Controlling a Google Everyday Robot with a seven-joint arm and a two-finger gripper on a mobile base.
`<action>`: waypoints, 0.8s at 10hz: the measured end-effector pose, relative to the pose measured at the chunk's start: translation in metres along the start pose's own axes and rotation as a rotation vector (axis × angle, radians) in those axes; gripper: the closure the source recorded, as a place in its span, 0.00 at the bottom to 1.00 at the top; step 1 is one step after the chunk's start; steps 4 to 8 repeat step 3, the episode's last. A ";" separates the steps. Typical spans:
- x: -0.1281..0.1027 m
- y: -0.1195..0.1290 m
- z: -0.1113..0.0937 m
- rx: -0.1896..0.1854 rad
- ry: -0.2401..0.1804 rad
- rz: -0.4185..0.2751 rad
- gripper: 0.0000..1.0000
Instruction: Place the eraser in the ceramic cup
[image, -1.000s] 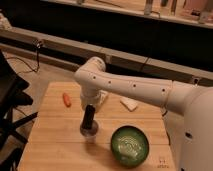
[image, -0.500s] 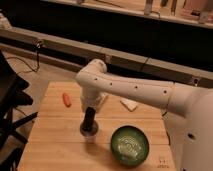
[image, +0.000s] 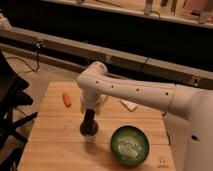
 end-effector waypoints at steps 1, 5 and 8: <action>-0.001 0.000 0.001 0.000 0.001 0.000 0.20; -0.001 0.000 -0.001 0.003 0.011 0.002 0.20; -0.001 0.000 -0.001 0.003 0.011 0.002 0.20</action>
